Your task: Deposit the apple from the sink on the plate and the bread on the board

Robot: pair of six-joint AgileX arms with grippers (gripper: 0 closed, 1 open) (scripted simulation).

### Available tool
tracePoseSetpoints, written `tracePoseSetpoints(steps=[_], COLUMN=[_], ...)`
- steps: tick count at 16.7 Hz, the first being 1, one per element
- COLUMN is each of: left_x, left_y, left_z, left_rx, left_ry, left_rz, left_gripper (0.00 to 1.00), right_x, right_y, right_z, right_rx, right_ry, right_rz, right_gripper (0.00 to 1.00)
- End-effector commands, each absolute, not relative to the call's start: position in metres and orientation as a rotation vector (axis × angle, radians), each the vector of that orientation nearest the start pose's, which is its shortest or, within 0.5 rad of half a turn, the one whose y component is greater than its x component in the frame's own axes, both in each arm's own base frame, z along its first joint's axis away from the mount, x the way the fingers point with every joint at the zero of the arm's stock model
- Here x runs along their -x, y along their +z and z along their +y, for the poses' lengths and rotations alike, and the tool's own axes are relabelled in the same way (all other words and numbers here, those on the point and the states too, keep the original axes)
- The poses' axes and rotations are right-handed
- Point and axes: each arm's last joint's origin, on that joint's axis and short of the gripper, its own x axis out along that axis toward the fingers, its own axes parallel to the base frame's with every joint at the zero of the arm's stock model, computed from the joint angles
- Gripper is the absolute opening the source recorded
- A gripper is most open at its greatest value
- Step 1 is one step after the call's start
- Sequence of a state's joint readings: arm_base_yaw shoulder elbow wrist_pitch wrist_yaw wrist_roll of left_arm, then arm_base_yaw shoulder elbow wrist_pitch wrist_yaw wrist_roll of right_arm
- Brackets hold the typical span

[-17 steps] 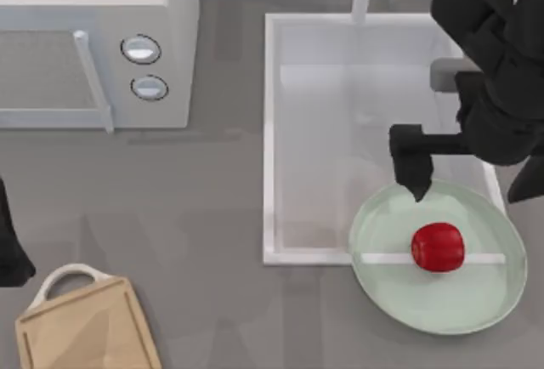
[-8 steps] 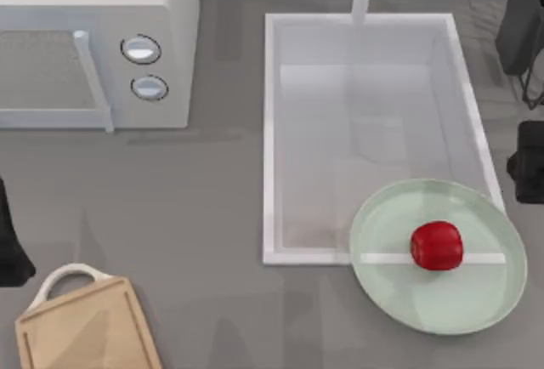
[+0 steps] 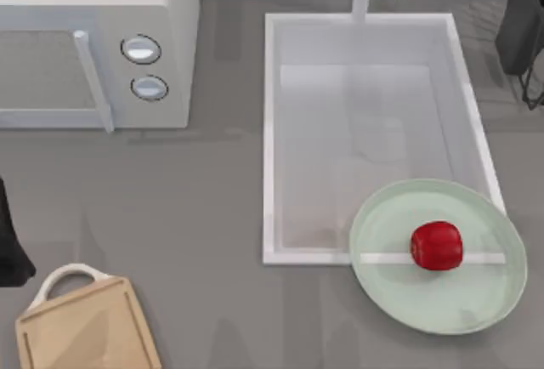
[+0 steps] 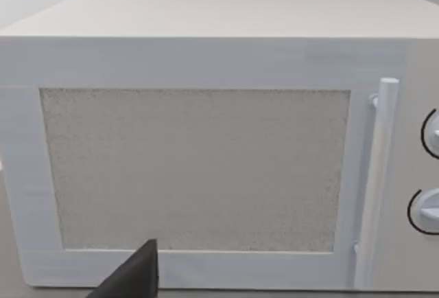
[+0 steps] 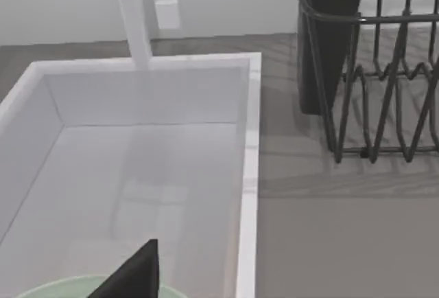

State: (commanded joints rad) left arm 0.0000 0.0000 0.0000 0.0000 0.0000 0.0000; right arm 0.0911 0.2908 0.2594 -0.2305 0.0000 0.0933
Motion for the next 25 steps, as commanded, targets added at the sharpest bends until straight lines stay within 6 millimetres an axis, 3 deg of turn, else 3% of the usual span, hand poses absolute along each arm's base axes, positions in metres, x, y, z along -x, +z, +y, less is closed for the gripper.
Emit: tracePoseSetpoints(steps=[3,6,12,15,20,25], left_x=[-0.106,-0.106,-0.106,-0.106,-0.123,-0.179], left_y=[0.16,0.16,0.16,0.171,0.208,0.227], left_z=[-0.001,-0.001,-0.001,0.0,0.007,0.026], left_rx=[0.0,0.0,0.0,-0.025,-0.119,-0.203], left_ry=[0.0,0.0,0.0,0.007,0.041,0.024], left_rz=[0.0,0.0,0.0,0.052,0.326,0.814], left_gripper=[1.0,1.0,1.0,1.0,1.0,1.0], right_x=[-0.107,-0.106,-0.106,-0.106,-0.106,-0.106], right_y=[0.175,0.161,0.16,0.16,0.16,0.16], right_z=[0.003,-0.001,-0.001,-0.001,-0.001,-0.001], right_rx=[-0.034,-0.004,0.0,0.0,0.0,0.0], right_ry=[0.033,0.004,0.0,0.0,0.0,0.0], right_rz=[0.1,0.01,0.0,0.0,0.0,0.0], right_gripper=[1.0,1.0,1.0,1.0,1.0,1.0])
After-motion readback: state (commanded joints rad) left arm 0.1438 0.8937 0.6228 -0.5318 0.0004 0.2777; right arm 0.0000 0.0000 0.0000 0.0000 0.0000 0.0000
